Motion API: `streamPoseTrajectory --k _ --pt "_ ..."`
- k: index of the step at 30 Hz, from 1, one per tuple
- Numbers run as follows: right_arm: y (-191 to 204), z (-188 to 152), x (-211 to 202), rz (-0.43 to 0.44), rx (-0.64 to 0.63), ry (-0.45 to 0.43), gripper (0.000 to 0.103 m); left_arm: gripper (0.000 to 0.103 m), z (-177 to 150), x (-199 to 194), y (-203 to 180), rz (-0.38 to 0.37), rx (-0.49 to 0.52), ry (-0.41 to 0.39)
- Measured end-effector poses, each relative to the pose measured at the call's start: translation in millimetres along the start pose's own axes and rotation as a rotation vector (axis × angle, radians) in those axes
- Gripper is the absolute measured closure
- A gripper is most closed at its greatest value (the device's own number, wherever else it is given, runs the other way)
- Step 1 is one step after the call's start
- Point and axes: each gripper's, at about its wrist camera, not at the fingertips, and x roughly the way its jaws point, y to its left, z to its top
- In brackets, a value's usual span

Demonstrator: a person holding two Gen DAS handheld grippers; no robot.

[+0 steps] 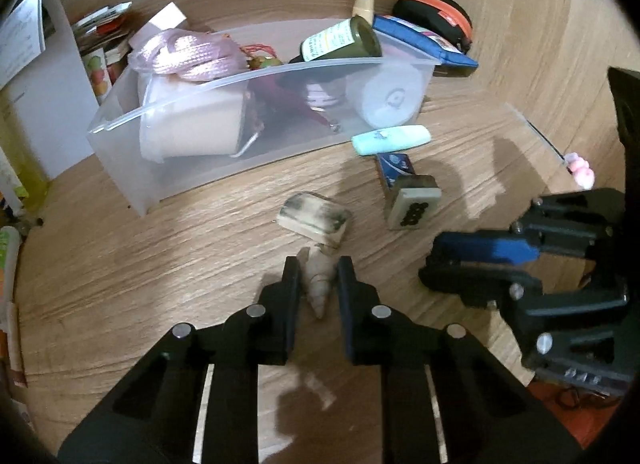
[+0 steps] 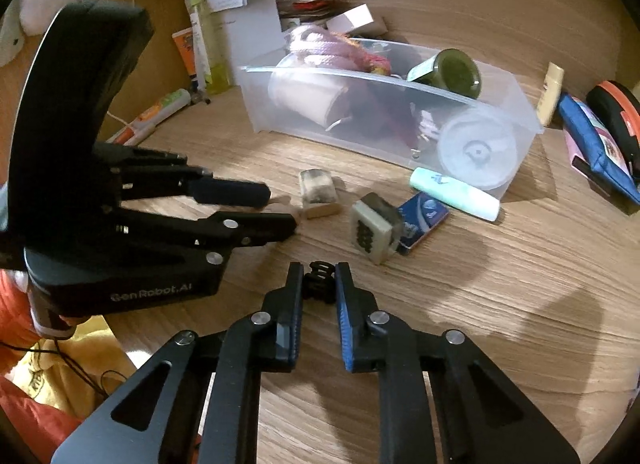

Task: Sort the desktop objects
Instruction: 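Grasp the white spiral shell with the left gripper while the right gripper grasps the black clip, then lower the shell and black clip into the clear box and open both grippers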

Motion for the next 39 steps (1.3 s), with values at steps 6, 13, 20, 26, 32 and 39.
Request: streamPoseTrajectory --k 6,13,20,26,32,39 --pt "-3.6 3.2 -10.3 0.001 0.028 -0.028 0.089 0.085 -1.9 -5.9 2.3 0.016 -0.022 -0.023" --pt "-15.1 14.5 -24.7 0.0 0.039 -0.075 0.089 0.085 1.3 -33.5 3.1 0.113 -0.042 -0.11" --pt "-25.4 37.0 -42.3 0.004 0.03 -0.147 0.089 0.085 11.7 -63.4 7.4 0.174 -0.086 -0.214" --pt "-34.6 55.3 -51.1 0.028 0.02 -0.206 0.089 0.085 20.0 -79.5 17.8 0.199 -0.147 -0.27" --pt "-41.0 78.2 -49.7 0.055 -0.005 -0.248 0.089 0.085 35.7 -88.8 30.6 0.214 -0.189 -0.323" --pt "-47.5 103.3 -25.4 0.089 -0.028 -0.239 0.089 0.085 54.8 -81.7 45.8 0.213 -0.206 -0.351"
